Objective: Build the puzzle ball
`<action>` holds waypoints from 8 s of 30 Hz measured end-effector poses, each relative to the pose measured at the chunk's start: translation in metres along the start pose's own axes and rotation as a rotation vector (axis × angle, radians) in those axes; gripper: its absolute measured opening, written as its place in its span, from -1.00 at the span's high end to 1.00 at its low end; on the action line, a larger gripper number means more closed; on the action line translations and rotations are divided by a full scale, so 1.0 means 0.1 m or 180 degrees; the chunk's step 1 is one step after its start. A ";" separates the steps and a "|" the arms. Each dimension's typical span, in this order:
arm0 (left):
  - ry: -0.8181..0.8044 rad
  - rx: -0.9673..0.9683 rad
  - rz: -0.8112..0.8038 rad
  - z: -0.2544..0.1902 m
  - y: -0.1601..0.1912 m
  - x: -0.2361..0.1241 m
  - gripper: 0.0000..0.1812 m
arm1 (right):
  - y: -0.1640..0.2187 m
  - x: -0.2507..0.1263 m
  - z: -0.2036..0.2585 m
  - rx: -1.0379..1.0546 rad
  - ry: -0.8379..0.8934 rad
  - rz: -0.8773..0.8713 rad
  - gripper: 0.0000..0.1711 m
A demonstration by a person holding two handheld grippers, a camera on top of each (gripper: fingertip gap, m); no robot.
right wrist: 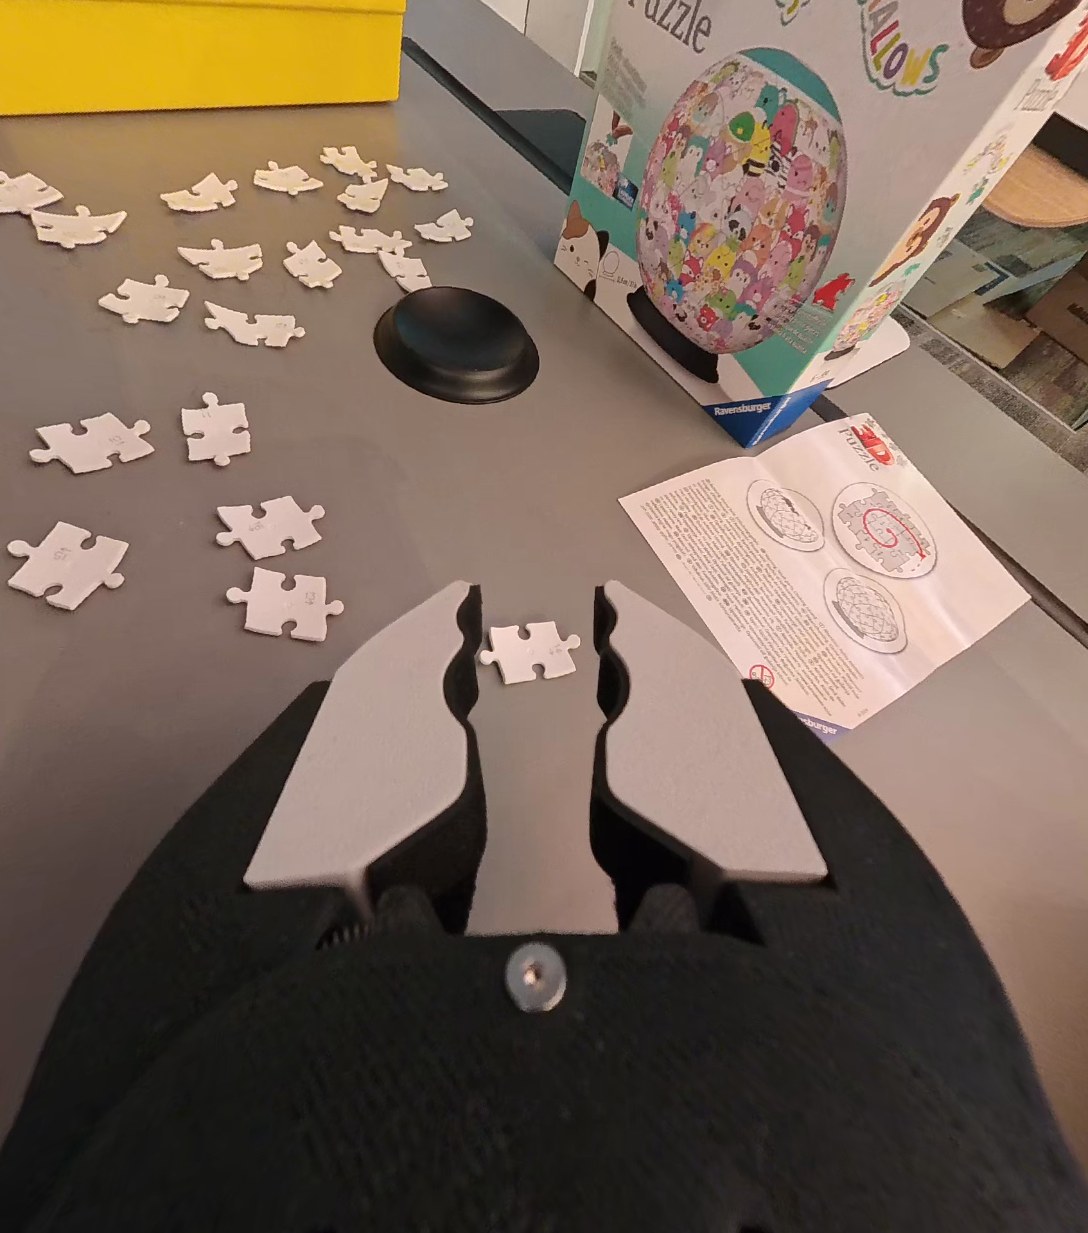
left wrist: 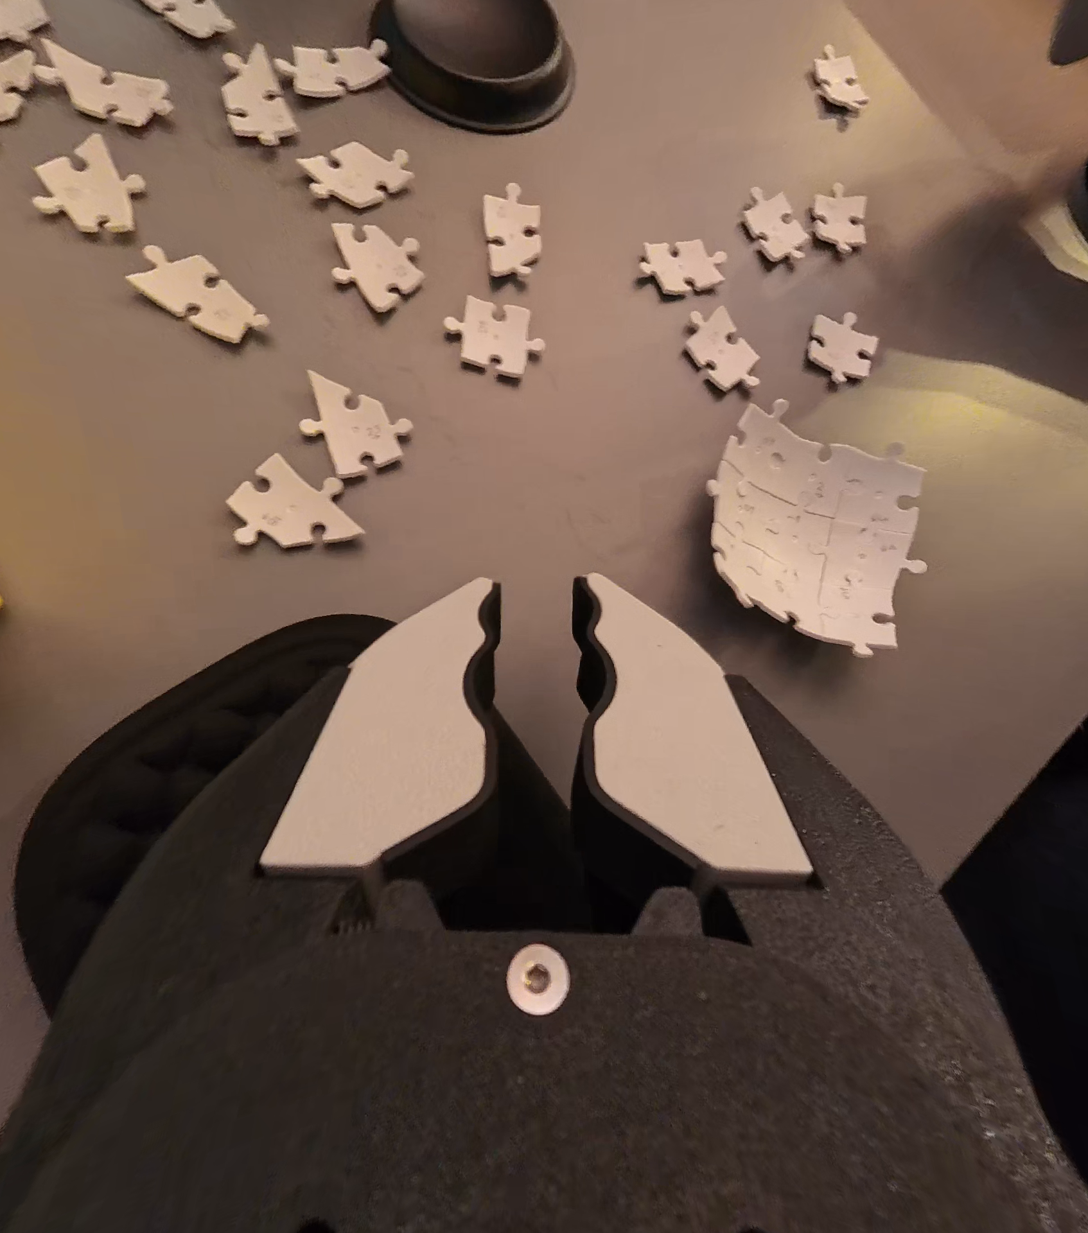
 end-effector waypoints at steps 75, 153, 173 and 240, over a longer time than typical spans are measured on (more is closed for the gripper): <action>0.0416 0.0373 -0.0278 -0.25 -0.58 0.21 0.76 | -0.59 0.22 1.09 -0.0472 -0.2693 -0.0406 0.56; 0.1724 0.0176 0.0127 -0.90 -0.76 0.60 0.86 | -0.67 0.55 1.46 0.0208 -0.3295 0.0096 0.97; 0.1826 -0.0174 -0.0236 -0.82 -0.75 0.58 0.88 | -0.82 0.59 1.48 0.0935 -0.3384 -0.0109 0.97; 0.0784 0.0462 0.0740 -0.39 -0.18 0.67 0.54 | -0.60 0.83 1.86 0.1381 -0.2801 0.1062 0.96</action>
Point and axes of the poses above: each gripper's, where its closed fingertips meet, x out along the fingers, y out of its underside, z = x × y across the jaws, the point moved 3 cm from there along -x, back along the fingers
